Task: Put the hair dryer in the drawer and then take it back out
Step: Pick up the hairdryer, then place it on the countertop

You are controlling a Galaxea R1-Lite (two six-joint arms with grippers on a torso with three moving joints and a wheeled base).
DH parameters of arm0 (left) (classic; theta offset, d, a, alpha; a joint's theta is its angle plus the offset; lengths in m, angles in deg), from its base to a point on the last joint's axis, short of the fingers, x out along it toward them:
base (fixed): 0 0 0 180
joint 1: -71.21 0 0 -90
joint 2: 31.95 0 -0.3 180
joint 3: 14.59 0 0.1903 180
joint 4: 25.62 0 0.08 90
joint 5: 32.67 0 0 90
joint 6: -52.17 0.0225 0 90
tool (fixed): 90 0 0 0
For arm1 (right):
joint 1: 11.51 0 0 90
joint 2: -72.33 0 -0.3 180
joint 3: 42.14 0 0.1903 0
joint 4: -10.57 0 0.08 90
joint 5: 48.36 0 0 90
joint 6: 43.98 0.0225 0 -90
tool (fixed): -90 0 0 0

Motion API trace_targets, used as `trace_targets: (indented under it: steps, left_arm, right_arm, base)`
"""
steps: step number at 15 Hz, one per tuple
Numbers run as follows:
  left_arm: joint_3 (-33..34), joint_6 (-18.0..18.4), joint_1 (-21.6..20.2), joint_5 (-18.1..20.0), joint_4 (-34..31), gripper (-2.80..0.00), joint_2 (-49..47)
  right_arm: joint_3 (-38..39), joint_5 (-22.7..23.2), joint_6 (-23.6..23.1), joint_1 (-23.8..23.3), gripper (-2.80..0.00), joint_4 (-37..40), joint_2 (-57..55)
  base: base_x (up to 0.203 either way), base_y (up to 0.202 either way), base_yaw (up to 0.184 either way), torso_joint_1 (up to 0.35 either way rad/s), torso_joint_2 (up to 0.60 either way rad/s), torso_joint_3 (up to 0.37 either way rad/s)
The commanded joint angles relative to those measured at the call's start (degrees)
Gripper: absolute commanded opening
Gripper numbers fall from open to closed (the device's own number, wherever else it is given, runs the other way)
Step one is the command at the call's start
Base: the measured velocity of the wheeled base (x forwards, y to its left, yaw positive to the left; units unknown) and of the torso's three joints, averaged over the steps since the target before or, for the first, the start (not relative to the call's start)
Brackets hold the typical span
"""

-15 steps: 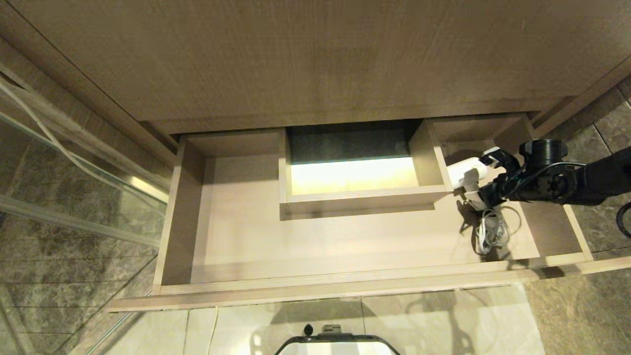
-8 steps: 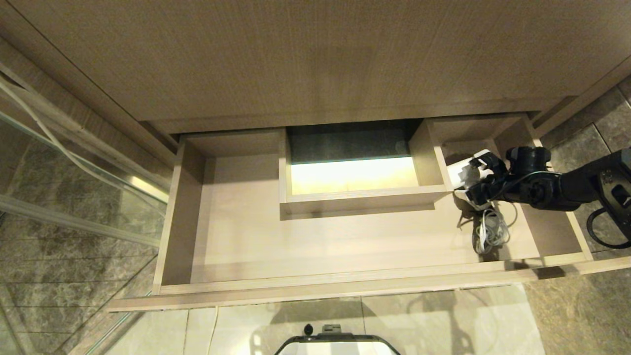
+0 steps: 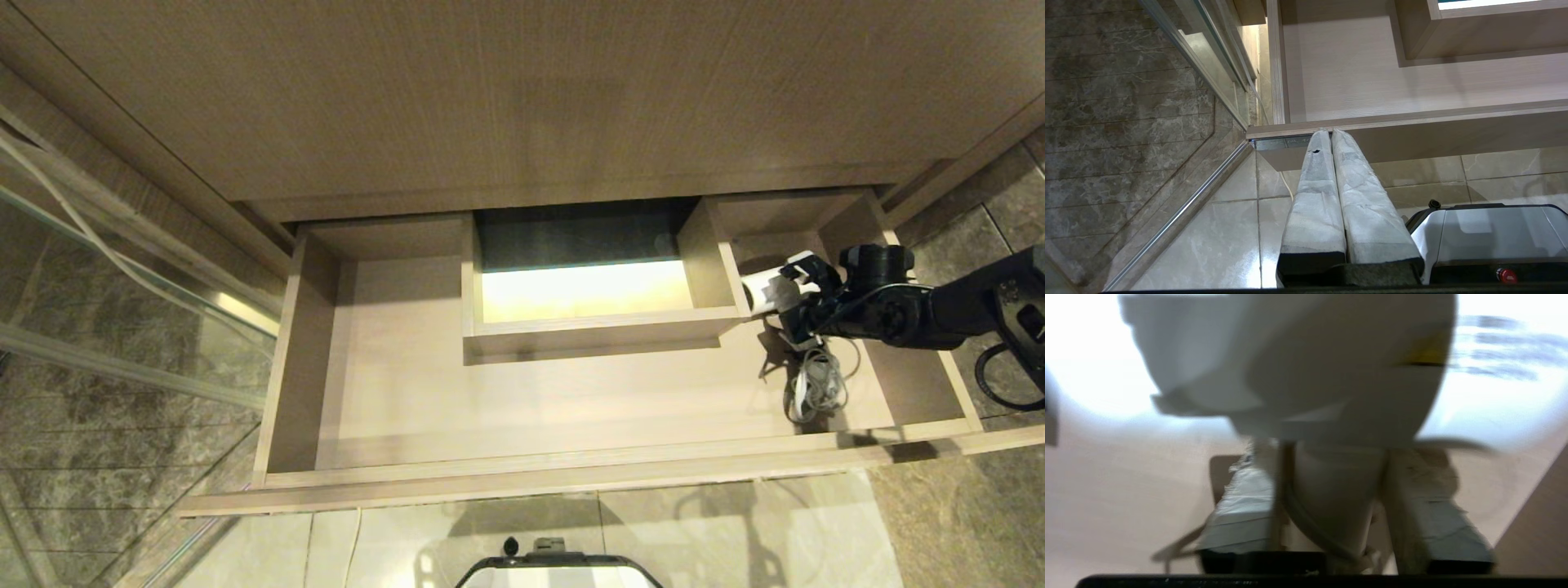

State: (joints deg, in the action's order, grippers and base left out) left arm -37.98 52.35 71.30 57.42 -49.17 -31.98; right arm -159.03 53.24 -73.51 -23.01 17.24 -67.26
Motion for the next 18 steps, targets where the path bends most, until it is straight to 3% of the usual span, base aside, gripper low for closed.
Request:
trace_targets:
  steps: [1,10,18]
  left_arm:
    - [0.0,0.0,0.0,0.0,0.0,-2.8,0.0]
    - [0.0,0.0,0.0,0.0,0.0,-2.8,0.0]
    - [0.0,0.0,0.0,0.0,0.0,-2.8,0.0]
  right_arm:
    - [2.3,0.2,0.3,-0.1,-2.8,1.0,5.9]
    - [15.6,0.3,2.2,-5.6,-2.8,5.3,32.3]
    - [36.8,0.1,1.6,-6.8,-2.8,9.4,70.9]
  base:
    - [0.0,0.0,0.0,0.0,0.0,0.0]
    - [0.0,0.0,0.0,0.0,0.0,0.0]
    - [0.0,0.0,0.0,0.0,0.0,0.0]
